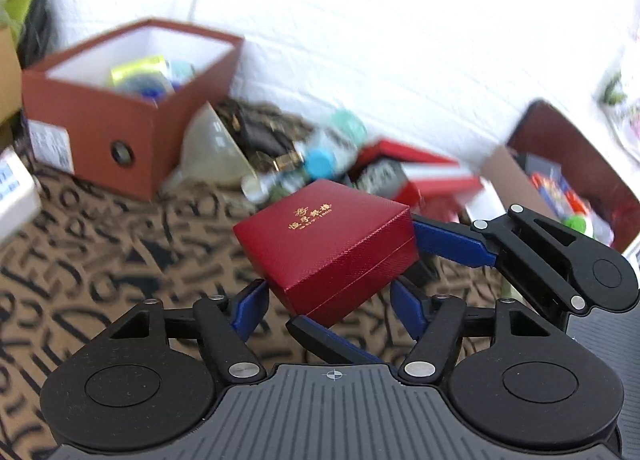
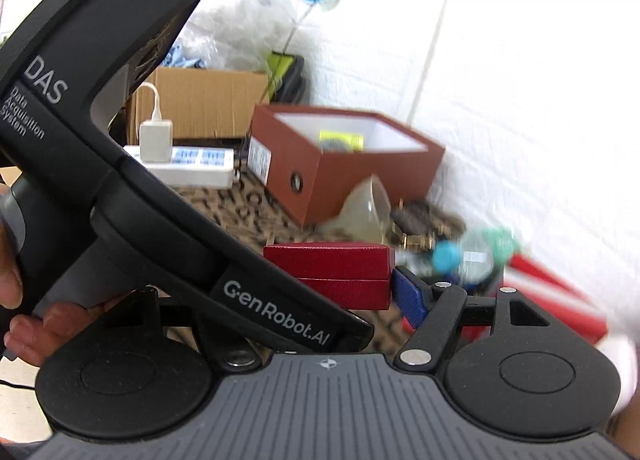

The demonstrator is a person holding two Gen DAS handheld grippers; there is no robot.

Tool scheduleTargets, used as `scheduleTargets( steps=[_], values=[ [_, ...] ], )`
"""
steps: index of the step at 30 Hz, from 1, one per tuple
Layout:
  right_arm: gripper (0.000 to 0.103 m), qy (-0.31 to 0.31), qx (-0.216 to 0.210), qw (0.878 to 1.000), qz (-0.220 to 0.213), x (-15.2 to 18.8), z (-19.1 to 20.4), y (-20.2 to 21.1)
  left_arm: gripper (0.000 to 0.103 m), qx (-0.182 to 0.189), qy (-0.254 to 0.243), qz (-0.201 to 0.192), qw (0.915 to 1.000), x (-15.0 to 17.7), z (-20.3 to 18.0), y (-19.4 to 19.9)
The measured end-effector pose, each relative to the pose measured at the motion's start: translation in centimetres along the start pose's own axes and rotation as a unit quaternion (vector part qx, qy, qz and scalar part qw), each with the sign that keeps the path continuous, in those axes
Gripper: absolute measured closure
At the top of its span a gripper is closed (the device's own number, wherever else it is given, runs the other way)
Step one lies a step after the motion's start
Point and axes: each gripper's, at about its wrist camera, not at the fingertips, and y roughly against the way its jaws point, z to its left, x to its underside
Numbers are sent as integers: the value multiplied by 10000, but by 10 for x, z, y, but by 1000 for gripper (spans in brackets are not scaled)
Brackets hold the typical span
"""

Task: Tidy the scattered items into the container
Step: 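Carry the red jewelry box with the left gripper over the shoebox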

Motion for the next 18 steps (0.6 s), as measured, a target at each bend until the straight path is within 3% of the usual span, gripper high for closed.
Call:
scheduleTargets(
  steps=[7,13,18],
  values=[
    [27,509,49,9980,-371,-45,2,-19,25,-156,23,-418,9990,-47,19,21],
    [27,598,-30,9963,-617,-80,-3,-46,25,-389,-10,-625,9973,-89,41,33],
    [27,702,-107,9948,-735,-107,-4,-76,25,-524,75,-687,9962,-110,77,28]
  ],
)
